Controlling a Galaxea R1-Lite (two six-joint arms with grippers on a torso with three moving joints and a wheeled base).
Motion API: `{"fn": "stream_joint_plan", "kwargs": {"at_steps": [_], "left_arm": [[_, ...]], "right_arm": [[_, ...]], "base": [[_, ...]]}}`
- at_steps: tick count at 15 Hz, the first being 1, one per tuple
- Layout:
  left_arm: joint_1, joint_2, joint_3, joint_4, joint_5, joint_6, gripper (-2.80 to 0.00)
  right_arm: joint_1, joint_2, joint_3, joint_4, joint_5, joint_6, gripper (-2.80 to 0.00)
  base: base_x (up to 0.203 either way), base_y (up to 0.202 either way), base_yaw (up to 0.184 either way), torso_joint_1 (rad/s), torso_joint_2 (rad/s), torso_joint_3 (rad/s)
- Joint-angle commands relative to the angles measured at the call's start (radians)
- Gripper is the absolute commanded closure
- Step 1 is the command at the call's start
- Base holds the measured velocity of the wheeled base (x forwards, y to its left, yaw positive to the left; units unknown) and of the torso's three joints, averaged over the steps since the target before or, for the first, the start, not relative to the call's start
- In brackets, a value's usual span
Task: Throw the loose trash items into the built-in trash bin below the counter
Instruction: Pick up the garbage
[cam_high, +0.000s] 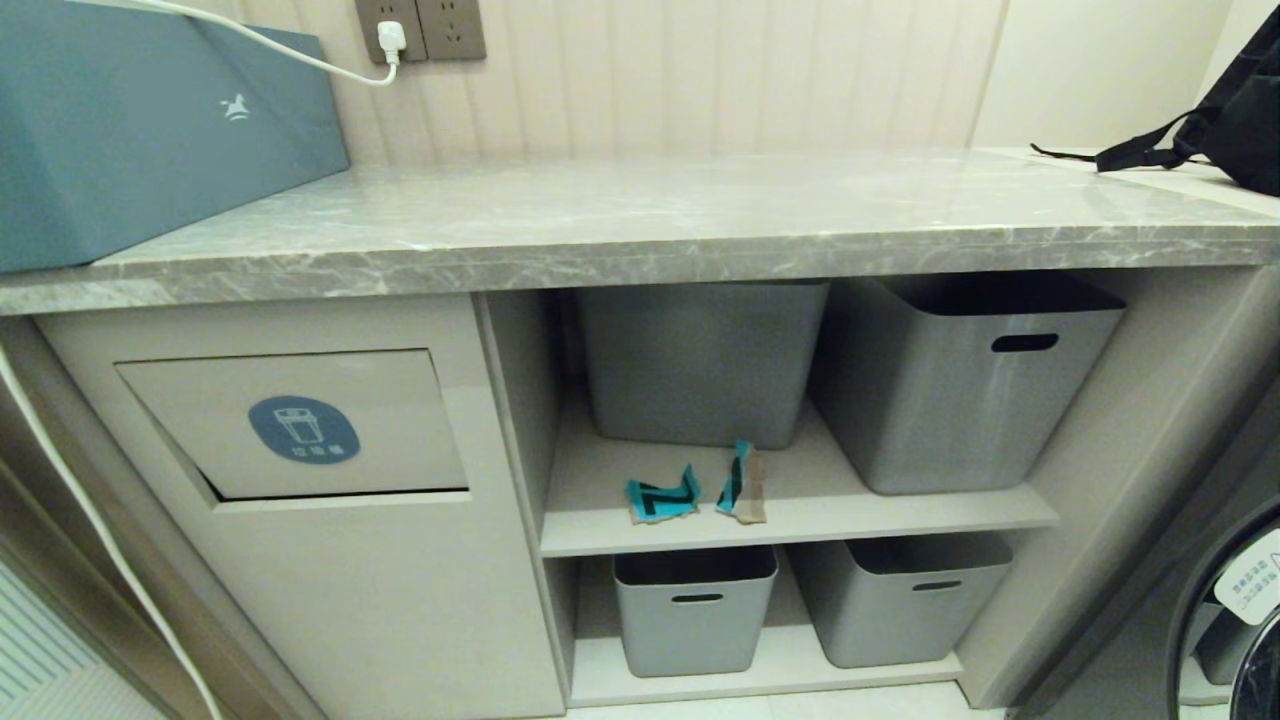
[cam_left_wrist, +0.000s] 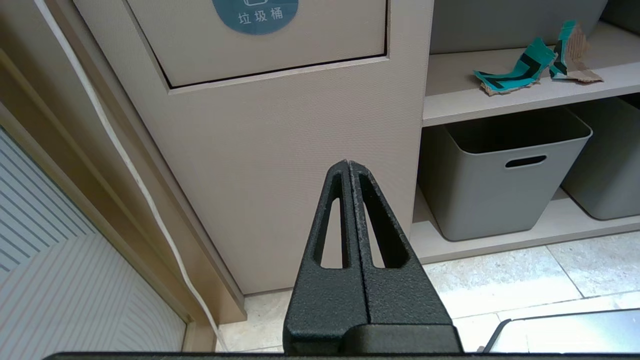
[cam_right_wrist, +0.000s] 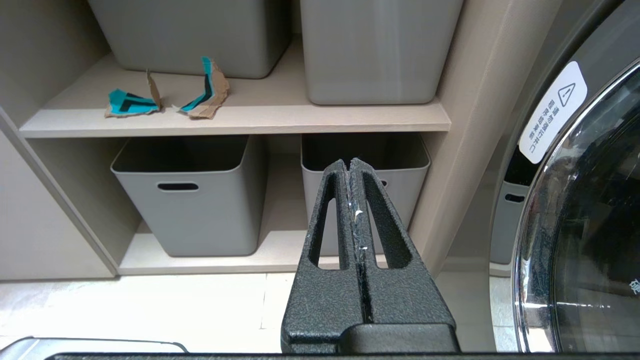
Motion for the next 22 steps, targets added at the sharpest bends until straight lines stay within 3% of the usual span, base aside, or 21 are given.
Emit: {"fn": "stream_joint_plan", "kwargs": {"at_steps": [1, 4, 14, 19, 22], "left_arm": [[0.0, 0.0, -0.001, 0.001, 0.002, -0.001, 0.0], [0.0, 0.0, -0.001, 0.001, 0.005, -0.006, 0.0], [0.0, 0.0, -0.001, 0.001, 0.005, -0.007, 0.0], [0.0, 0.0, -0.001, 0.001, 0.005, -0.009, 0.0], [0.0, 0.0, 0.0, 0.001, 0.007, -0.028, 0.0]], "right_arm": [[0.0, 0.001, 0.0, 0.0, 0.002, -0.005, 0.0], [0.0, 0.0, 0.0, 0.0, 0.01, -0.039, 0.0], [0.0, 0.001, 0.0, 0.002, 0.005, -0.03, 0.0], [0.0, 0.0, -0.003, 0.006, 0.025, -0.075, 0.0], [0.0, 0.074, -0.099, 0.005, 0.028, -0.077, 0.0]], "base": [[0.0, 0.0, 0.0, 0.002, 0.0, -0.027], [0.0, 0.0, 0.0, 0.001, 0.0, -0.15], [0.0, 0.0, 0.0, 0.002, 0.0, -0.196], [0.0, 0.0, 0.0, 0.004, 0.0, -0.202], [0.0, 0.0, 0.0, 0.013, 0.0, -0.109]]}}
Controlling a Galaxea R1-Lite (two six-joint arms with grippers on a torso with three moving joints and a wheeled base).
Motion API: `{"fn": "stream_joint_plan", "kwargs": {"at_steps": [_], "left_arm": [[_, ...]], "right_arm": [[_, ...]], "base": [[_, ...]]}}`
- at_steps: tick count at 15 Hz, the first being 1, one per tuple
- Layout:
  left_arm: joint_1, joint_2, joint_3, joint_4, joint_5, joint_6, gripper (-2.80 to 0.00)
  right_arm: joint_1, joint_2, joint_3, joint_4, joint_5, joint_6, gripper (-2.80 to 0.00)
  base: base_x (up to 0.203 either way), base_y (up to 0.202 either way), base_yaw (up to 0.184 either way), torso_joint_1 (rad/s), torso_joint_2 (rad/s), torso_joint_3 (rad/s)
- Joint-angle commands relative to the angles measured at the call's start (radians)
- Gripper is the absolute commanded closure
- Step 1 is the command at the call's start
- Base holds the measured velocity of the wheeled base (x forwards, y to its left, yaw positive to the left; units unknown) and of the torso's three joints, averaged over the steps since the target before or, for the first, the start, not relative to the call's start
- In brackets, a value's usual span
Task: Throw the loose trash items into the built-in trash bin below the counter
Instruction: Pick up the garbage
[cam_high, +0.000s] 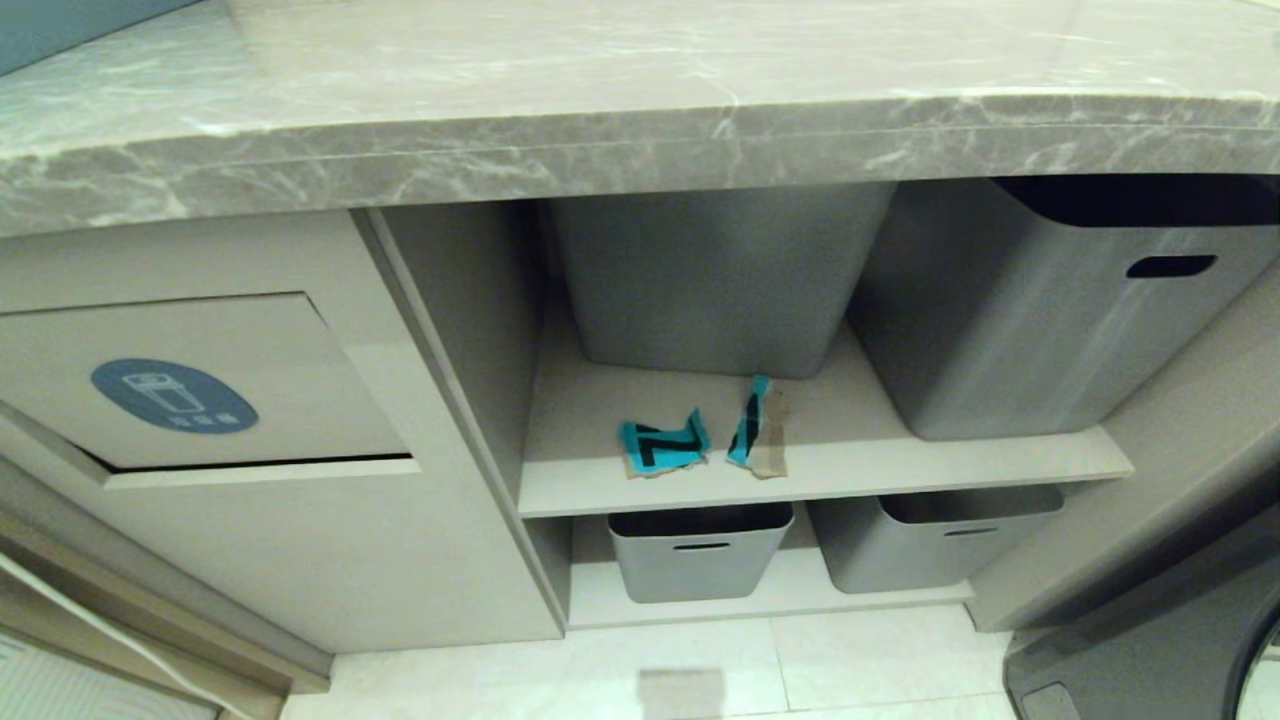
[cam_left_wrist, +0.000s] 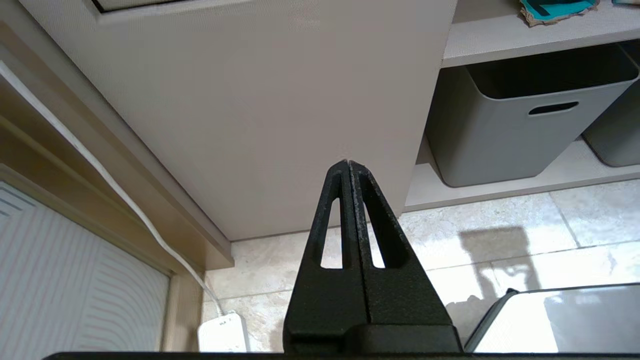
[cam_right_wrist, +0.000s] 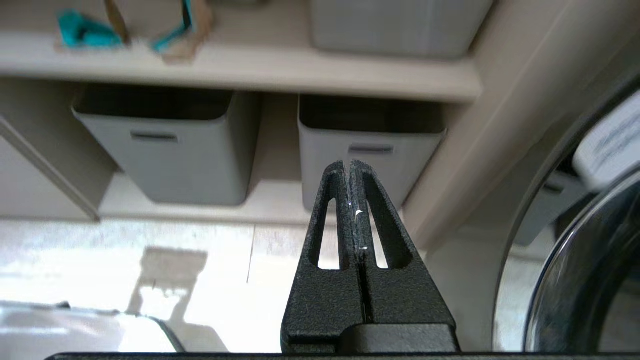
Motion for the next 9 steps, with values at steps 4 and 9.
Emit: {"fn": "stream_joint_plan", "kwargs": {"at_steps": [4, 9], "left_arm": [[0.0, 0.0, 0.001, -0.002, 0.0, -0.009, 0.0], [0.0, 0.0, 0.001, -0.002, 0.0, -0.009, 0.0]], "right_arm": [[0.0, 0.416, -0.291, -0.006, 0.035, 0.008, 0.0], [0.001, 0.816, -0.37, -0.073, 0.221, 0.007, 0.0]], "base": [[0.0, 0.0, 0.0, 0.0, 0.0, -0.02], [0.0, 0.0, 0.0, 0.0, 0.0, 0.0]]}}
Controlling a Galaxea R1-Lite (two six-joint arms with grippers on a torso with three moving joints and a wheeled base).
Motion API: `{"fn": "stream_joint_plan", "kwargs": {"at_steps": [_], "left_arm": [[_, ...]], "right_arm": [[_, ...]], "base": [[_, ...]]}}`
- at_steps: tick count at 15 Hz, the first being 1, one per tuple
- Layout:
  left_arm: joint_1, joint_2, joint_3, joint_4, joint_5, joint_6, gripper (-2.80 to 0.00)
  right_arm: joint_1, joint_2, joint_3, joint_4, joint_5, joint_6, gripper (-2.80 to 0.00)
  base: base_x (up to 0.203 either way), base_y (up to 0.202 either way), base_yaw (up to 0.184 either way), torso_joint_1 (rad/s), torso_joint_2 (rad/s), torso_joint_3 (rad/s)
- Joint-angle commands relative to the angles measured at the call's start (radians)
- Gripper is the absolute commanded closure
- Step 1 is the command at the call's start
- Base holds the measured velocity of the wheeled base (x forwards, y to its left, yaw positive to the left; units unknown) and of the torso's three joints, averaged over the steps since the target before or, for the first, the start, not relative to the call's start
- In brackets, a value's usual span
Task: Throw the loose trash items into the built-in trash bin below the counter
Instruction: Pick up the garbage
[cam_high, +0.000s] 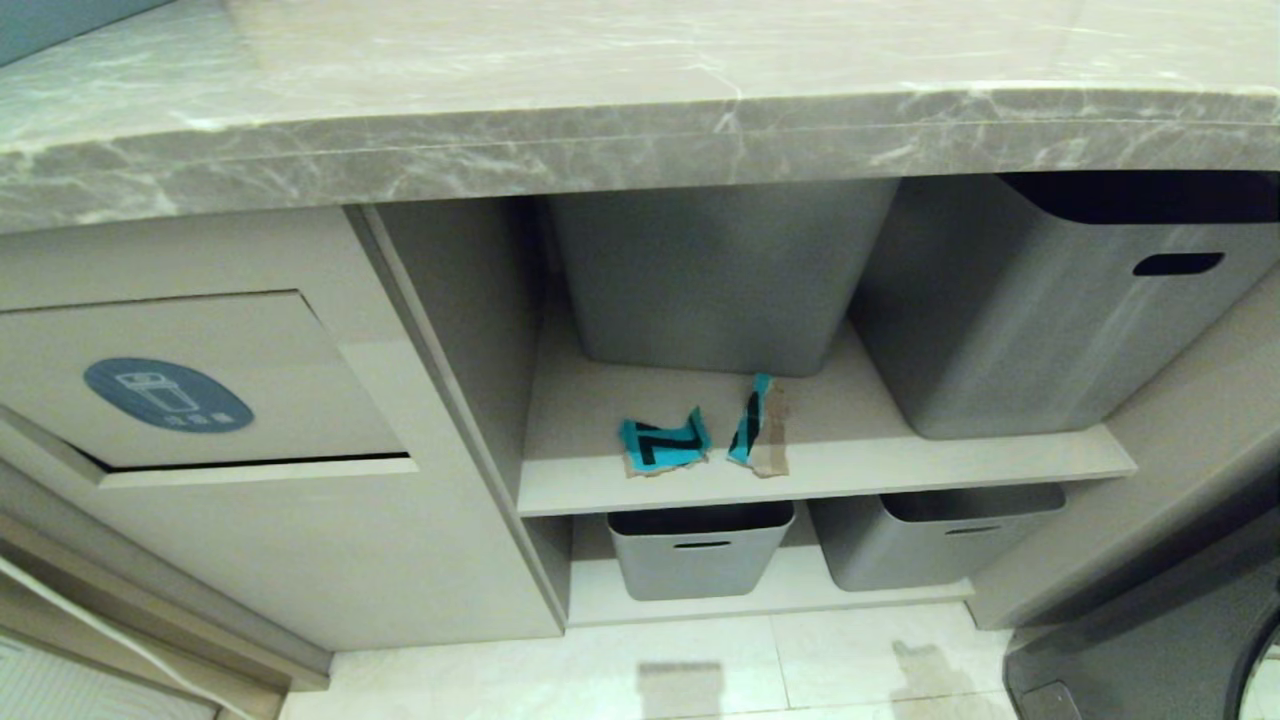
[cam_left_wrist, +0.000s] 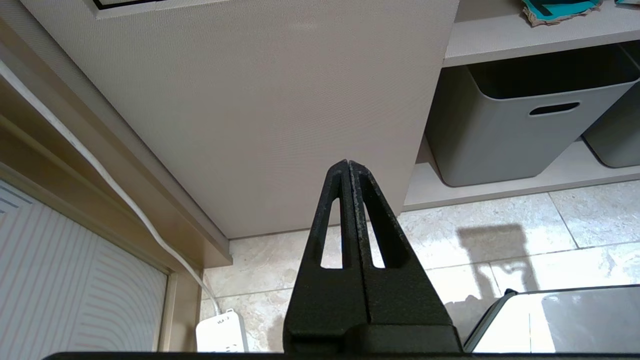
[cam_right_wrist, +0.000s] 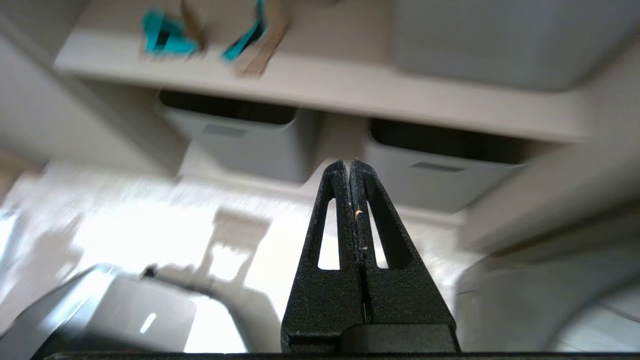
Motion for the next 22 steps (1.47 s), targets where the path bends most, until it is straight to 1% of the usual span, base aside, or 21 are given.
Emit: {"fn": "stream_joint_plan", "kwargs": {"at_steps": [1, 3, 6, 7, 9, 12, 13, 15, 17, 18, 19, 21, 22], "left_arm": [[0.0, 0.0, 0.001, 0.001, 0.0, 0.0, 0.0], [0.0, 0.0, -0.001, 0.0, 0.0, 0.0, 0.0], [0.0, 0.0, -0.001, 0.0, 0.0, 0.0, 0.0], [0.0, 0.0, -0.001, 0.0, 0.0, 0.0, 0.0], [0.0, 0.0, -0.001, 0.001, 0.0, 0.0, 0.0], [0.0, 0.0, 0.0, 0.001, 0.0, 0.0, 0.0], [0.0, 0.0, 0.001, 0.001, 0.0, 0.0, 0.0], [0.0, 0.0, 0.0, 0.001, 0.0, 0.0, 0.0], [0.0, 0.0, -0.001, 0.0, 0.0, 0.0, 0.0], [0.0, 0.0, 0.0, 0.0, 0.0, 0.0, 0.0], [0.0, 0.0, 0.0, 0.0, 0.0, 0.0, 0.0], [0.0, 0.0, -0.001, 0.0, 0.0, 0.0, 0.0], [0.0, 0.0, 0.0, 0.0, 0.0, 0.0, 0.0]], "right_arm": [[0.001, 0.253, 0.007, -0.061, 0.035, -0.004, 0.0], [0.001, 0.411, 0.055, -0.216, 0.056, 0.0, 0.0], [0.011, 0.577, 0.144, -0.42, 0.073, 0.019, 0.0], [0.034, 0.619, 0.159, -0.481, 0.075, 0.044, 0.0], [0.106, 0.72, 0.178, -0.644, 0.077, 0.111, 0.0], [0.198, 0.894, 0.175, -0.854, 0.084, 0.197, 0.0], [0.245, 0.95, 0.159, -0.904, 0.091, 0.237, 0.0], [0.324, 1.025, 0.103, -0.953, 0.117, 0.279, 0.0], [0.351, 1.07, 0.085, -1.009, 0.173, 0.288, 0.0], [0.351, 1.101, 0.068, -1.034, 0.174, 0.288, 0.0], [0.352, 1.148, 0.037, -1.067, 0.172, 0.286, -2.8], [0.354, 1.226, -0.027, -1.128, 0.158, 0.278, -2.8], [0.353, 1.267, -0.072, -1.153, 0.133, 0.279, -2.8]], "base": [[0.0, 0.0, 0.0, 0.0, 0.0, 0.0], [0.0, 0.0, 0.0, 0.0, 0.0, 0.0], [0.0, 0.0, 0.0, 0.0, 0.0, 0.0], [0.0, 0.0, 0.0, 0.0, 0.0, 0.0], [0.0, 0.0, 0.0, 0.0, 0.0, 0.0], [0.0, 0.0, 0.0, 0.0, 0.0, 0.0], [0.0, 0.0, 0.0, 0.0, 0.0, 0.0], [0.0, 0.0, 0.0, 0.0, 0.0, 0.0], [0.0, 0.0, 0.0, 0.0, 0.0, 0.0], [0.0, 0.0, 0.0, 0.0, 0.0, 0.0], [0.0, 0.0, 0.0, 0.0, 0.0, 0.0], [0.0, 0.0, 0.0, 0.0, 0.0, 0.0], [0.0, 0.0, 0.0, 0.0, 0.0, 0.0]]}}
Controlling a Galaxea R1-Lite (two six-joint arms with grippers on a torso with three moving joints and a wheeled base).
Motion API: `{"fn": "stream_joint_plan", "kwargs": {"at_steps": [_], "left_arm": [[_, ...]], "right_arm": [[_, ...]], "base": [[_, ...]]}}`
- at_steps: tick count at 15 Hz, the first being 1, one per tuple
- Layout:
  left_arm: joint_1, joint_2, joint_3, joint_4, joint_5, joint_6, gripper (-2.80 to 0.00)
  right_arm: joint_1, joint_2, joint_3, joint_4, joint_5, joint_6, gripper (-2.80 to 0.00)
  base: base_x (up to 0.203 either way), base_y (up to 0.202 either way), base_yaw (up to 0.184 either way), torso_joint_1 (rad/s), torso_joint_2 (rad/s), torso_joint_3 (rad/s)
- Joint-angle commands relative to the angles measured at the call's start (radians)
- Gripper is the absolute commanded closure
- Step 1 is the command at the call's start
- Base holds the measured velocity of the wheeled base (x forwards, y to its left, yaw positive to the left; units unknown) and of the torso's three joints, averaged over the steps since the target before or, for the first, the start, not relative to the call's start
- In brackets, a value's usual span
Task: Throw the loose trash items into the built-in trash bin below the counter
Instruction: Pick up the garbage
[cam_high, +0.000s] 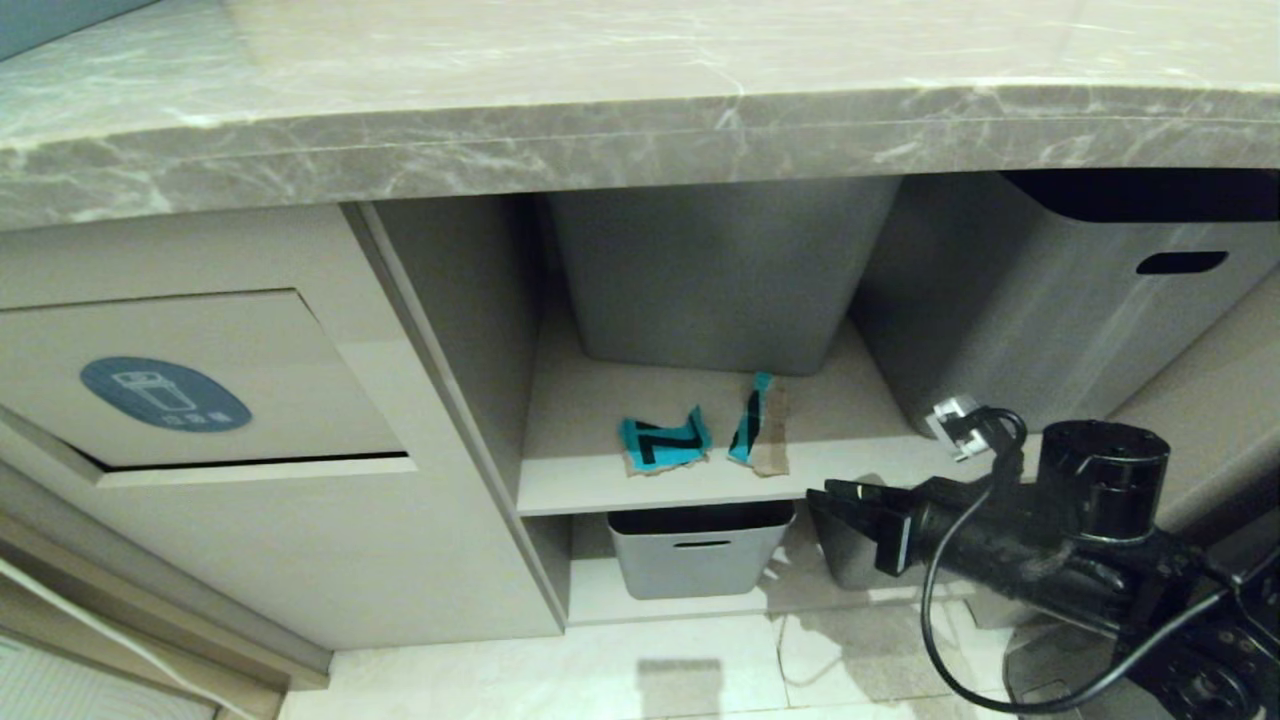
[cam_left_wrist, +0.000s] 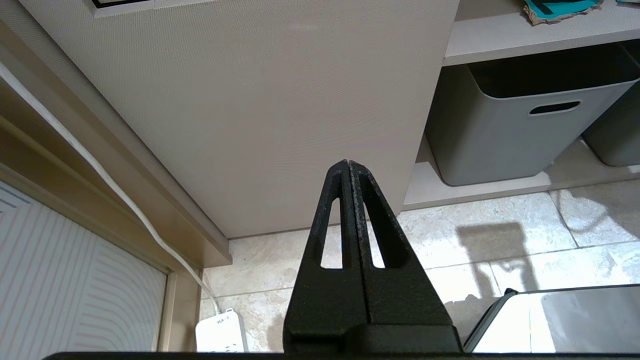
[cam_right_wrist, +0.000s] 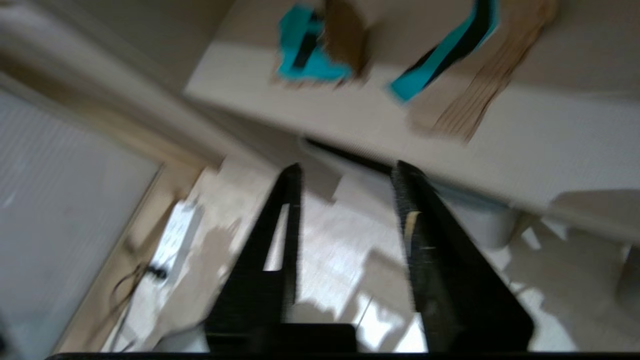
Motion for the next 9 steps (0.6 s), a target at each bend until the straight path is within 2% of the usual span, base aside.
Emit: {"fn": "stream_joint_plan", "kwargs": {"at_steps": [1, 3, 5, 8, 9], "left_arm": [[0.0, 0.0, -0.001, 0.0, 0.0, 0.0, 0.0], [0.0, 0.0, -0.001, 0.001, 0.0, 0.0, 0.0], [0.0, 0.0, 0.0, 0.0, 0.0, 0.0, 0.0], [0.0, 0.0, 0.001, 0.0, 0.0, 0.0, 0.0], [0.0, 0.0, -0.001, 0.0, 0.0, 0.0, 0.0]], "right_arm": [[0.002, 0.116, -0.075, -0.031, -0.026, 0.001, -2.8], [0.002, 0.165, -0.121, -0.05, -0.039, -0.022, -2.8], [0.005, 0.229, -0.152, -0.099, -0.036, -0.101, -2.8], [0.033, 0.257, -0.194, -0.139, -0.031, -0.166, -2.8], [0.037, 0.267, -0.208, -0.148, -0.03, -0.236, -2.8]], "base": [[0.0, 0.0, 0.0, 0.0, 0.0, 0.0], [0.0, 0.0, 0.0, 0.0, 0.0, 0.0], [0.0, 0.0, 0.0, 0.0, 0.0, 0.0], [0.0, 0.0, 0.0, 0.0, 0.0, 0.0], [0.0, 0.0, 0.0, 0.0, 0.0, 0.0]]}}
